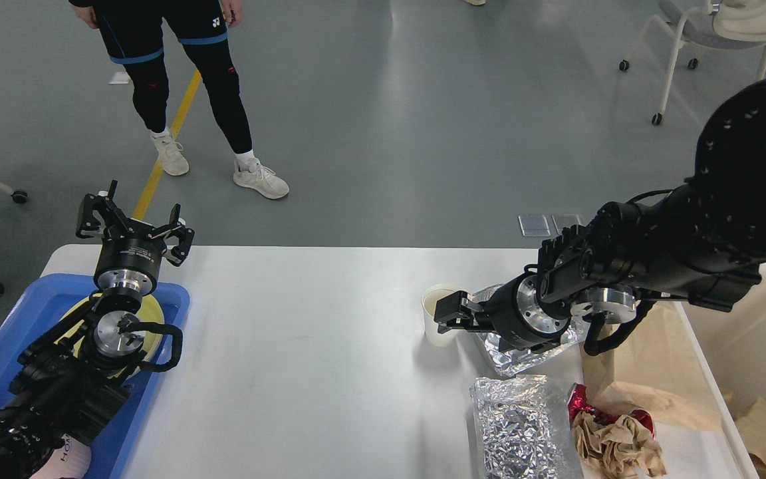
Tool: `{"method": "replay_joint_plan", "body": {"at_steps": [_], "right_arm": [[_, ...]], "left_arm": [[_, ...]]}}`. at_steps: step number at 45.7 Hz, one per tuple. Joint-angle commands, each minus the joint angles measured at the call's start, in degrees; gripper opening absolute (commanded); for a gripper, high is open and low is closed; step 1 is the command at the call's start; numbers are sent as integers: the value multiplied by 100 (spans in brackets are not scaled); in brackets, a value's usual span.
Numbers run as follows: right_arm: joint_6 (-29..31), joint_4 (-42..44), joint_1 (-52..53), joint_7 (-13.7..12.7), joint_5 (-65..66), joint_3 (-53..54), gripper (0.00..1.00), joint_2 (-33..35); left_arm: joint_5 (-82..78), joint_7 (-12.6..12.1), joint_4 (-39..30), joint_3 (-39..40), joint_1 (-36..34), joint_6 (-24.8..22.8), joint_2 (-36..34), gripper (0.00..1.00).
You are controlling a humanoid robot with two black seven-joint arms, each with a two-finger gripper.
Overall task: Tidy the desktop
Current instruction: 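Grasp the brown paper bag with the right gripper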
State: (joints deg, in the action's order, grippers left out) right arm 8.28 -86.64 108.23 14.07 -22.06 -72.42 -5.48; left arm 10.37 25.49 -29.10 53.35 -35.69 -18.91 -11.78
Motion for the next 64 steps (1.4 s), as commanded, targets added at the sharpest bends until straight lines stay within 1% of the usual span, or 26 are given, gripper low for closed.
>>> {"method": "replay_joint_plan", "body": {"at_steps": [1,8,10,15,20,27,35,42,48,52,58,64], "right_arm": [[-46,-11,-145,0,88,-245,100,222],[-125,-20,-276,0,334,-799,100,408],[-300,-20,-372,0,387,-966,100,582],[-599,33,-741,-9,501,-1133,100,610],[-1047,436,-1409,-44,563,-1300,100,540],[-1267,1079,-2016,-53,536,-1731,100,557],[-1470,1009,-1833,-44,528,-1740,100,794],[-1461,790,-1543,-27,571,-1740,100,953],[-1452,464,-1086,-9,642,-1766,100,1076],[-1452,420,-927,-18,870,-1854,100,1093],[-1496,508,-1085,-18,1151,-2030,100,1076],[-1733,745,-1682,-18,1108,-2030,100,997]], "left_arm": [[0,0,-8,0,1,1,0,100],[0,0,-8,0,1,1,0,100],[0,0,-8,0,1,1,0,100],[0,0,1,0,1,1,0,100],[0,0,-8,0,1,1,0,100],[0,0,-8,0,1,1,0,100],[0,0,-8,0,1,-7,0,100],[0,0,1,0,1,1,0,100],[0,0,-8,0,1,1,0,100],[0,0,-8,0,1,1,0,100],[0,0,-8,0,1,-7,0,100],[0,0,1,0,1,1,0,100]]}}
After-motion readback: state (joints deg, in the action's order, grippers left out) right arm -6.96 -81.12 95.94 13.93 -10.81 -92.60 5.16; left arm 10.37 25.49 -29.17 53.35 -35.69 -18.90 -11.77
